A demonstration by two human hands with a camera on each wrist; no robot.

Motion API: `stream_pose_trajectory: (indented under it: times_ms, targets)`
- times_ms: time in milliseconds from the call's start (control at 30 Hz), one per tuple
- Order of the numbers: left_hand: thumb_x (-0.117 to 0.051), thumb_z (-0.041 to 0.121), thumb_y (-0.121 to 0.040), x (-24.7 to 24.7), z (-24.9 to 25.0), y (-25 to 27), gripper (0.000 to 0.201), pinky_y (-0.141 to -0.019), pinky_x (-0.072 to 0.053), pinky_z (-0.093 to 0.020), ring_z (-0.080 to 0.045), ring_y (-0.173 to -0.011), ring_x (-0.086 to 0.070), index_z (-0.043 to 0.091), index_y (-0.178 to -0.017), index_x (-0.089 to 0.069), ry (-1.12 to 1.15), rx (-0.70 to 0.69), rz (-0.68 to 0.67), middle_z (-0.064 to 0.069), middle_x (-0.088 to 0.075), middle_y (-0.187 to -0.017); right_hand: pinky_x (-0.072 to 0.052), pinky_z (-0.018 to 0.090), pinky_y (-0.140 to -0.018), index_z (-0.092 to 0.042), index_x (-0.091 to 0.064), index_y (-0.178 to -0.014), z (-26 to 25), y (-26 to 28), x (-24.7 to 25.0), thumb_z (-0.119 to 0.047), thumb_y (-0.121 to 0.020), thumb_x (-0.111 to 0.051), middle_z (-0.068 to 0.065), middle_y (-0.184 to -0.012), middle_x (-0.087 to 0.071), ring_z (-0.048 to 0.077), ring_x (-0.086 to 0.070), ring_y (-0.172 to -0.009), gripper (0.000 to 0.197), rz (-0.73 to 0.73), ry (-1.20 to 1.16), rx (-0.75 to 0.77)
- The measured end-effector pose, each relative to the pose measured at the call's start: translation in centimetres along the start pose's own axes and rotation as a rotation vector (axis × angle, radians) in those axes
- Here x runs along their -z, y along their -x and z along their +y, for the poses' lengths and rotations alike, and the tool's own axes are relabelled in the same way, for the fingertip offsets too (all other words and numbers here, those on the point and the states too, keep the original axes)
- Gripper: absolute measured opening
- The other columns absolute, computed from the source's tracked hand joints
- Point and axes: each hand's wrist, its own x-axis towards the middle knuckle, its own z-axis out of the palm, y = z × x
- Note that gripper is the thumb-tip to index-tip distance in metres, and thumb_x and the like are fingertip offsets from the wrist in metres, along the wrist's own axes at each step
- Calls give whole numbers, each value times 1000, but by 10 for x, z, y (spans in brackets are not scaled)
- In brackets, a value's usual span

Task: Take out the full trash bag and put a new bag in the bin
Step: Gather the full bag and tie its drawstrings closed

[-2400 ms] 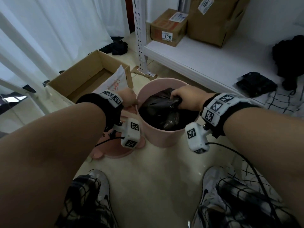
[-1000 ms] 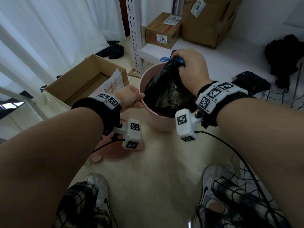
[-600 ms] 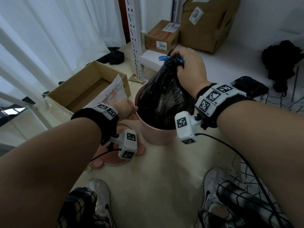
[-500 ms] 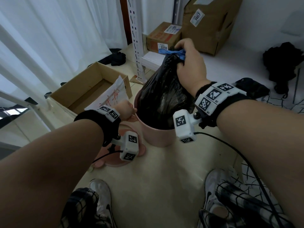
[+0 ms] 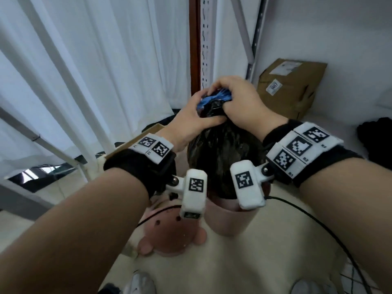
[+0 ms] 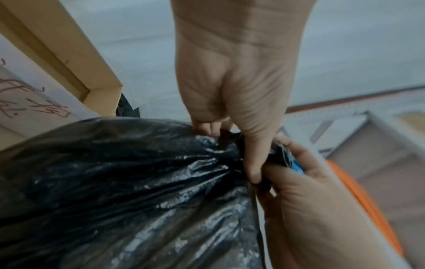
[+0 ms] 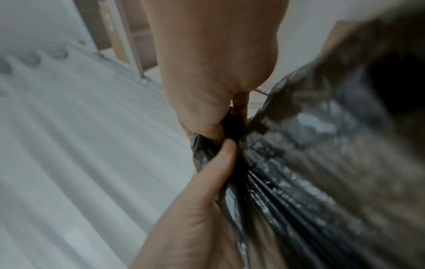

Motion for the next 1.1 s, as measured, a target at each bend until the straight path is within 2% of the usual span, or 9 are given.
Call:
stream_pose_trajectory:
  times_ms: [67,133,200,267,367,567,700,900,1100]
  targets:
    - [-70,5,-80,14,16,-1,38,-90,-50,-25,-15,-97,-63,10,-115,-58,-23,-39,64,-7,-66,-104,-50,29,-85,-11,-67,-93,-16,-12,1,15,-68,-48,-2,-92,-59,14,-57,-91,41,16,-62,35]
    - [-70,7,-81,32,28,-5,17,-75,-51,-20,-14,-82,-62,14,-95,-64,-70,-42,96,-5,-66,-87,-50,28,-85,-10,-67,-94,-28,-24,-2,16,-69,-46,1,-91,-62,17,-59,-91,41,6,-92,56]
    - [-70,8,-81,51,37,-11,12,-72,-51,-23,-14,-77,-62,16,-88,-66,-97,-42,136,-4,-66,-81,-49,26,-87,-10,-65,-100,-38,-34,-11,15,-72,-45,2,-96,-62,18,-59,-95,42,-16,-103,67]
    - [-66,4,-81,70,38,-17,12,-74,-51,-29,-16,-76,-61,14,-87,-67,-114,-46,226,-7,-65,-80,-44,30,-100,-14,-60,-116,-44,-45,-23,9,-78,-46,5,-114,-61,19,-55,-110,46,-37,-90,89]
    - [-66,7,-80,102,31,-29,9,-74,-51,-32,-16,-74,-61,16,-81,-65,-156,-44,380,-5,-65,-78,-26,39,-115,-22,-36,-142,-46,-63,-48,-4,-83,-49,6,-141,-43,26,-35,-132,62,-48,55,85]
    - [-56,10,-80,157,7,-53,13,-88,-52,-40,-27,-90,-63,13,-93,-59,-328,-21,570,-14,-66,-96,-22,44,-115,-29,-16,-148,-29,-75,-94,-13,-86,-53,7,-148,-27,28,-24,-137,74,-155,103,11]
    - [-46,3,-82,183,-23,-60,14,-80,-46,-35,-21,-87,-53,12,-92,-48,-500,-4,612,-10,-58,-94,-21,43,-114,-30,-16,-148,-9,-76,-128,-15,-87,-54,8,-149,-26,29,-22,-138,74,-213,89,-71]
    - [-41,4,-88,209,-71,-49,17,-77,-39,-28,-19,-91,-50,10,-103,-46,-523,72,670,-7,-52,-98,-22,41,-113,-29,-17,-149,16,-64,-162,-15,-87,-51,9,-147,-29,29,-25,-137,72,-269,61,-145]
    - [-48,9,-83,219,-127,-51,18,-85,-49,-38,-24,-94,-58,14,-100,-43,-417,146,573,-11,-57,-100,-27,46,-112,-29,-18,-148,44,-53,-201,-22,-88,-52,9,-149,-31,31,-28,-136,69,-305,44,-217]
